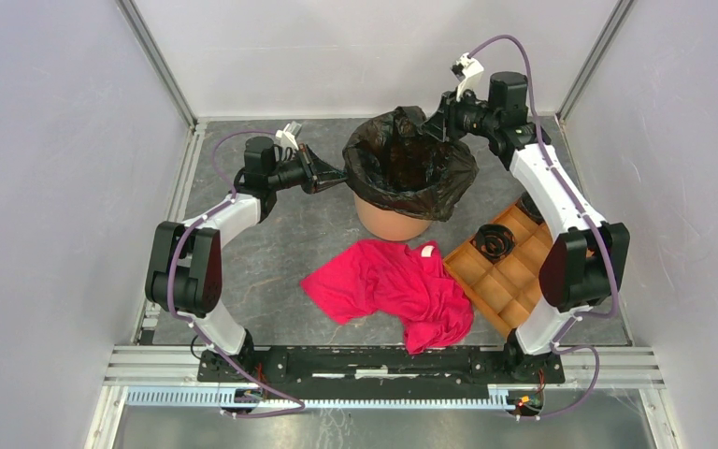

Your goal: Put the trash bags into the trash bin

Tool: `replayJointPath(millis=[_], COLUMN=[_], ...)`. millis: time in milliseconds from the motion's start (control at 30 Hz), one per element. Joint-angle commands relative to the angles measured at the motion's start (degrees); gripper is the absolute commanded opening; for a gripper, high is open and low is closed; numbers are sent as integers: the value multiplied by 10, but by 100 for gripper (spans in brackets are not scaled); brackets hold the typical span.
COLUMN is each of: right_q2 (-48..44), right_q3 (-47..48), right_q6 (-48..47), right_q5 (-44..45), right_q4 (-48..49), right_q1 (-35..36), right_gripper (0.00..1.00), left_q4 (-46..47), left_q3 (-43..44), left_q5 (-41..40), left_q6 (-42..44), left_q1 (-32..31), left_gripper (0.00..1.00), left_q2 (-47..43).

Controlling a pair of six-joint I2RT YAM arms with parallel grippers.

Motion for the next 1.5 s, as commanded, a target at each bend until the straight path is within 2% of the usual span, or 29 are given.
replayJointPath(millis=[0,167,333,633,967,1233,1467], right_q2=[-7,-10,19,69,106,112,112], right_q3=[11,0,13,-15,-68,-122,-118], right_q6=[6,34,41,102,139,159,155], right_q5=[36,73,107,19,-42,-57,-53], right_q4=[27,73,90,182,228,265,250], right_q1=[-1,-2,-13,-60,-66,-65,-67], right_gripper=[24,1,0,0,0,0,2], left_q4=[22,22,22,22,22,22,16], left_q3=[3,3,3,4,-1,-9,-18], left_q5=[16,17,18,21,12,2,-11], left_q6=[-23,-23,-23,-23,-24,-26,-25], left_q1=[-2,-3,-2,-1,0,6,11], left_gripper=[17,17,17,16,13,9,3], left_q2=[-3,-3,-4,2,7,26,34])
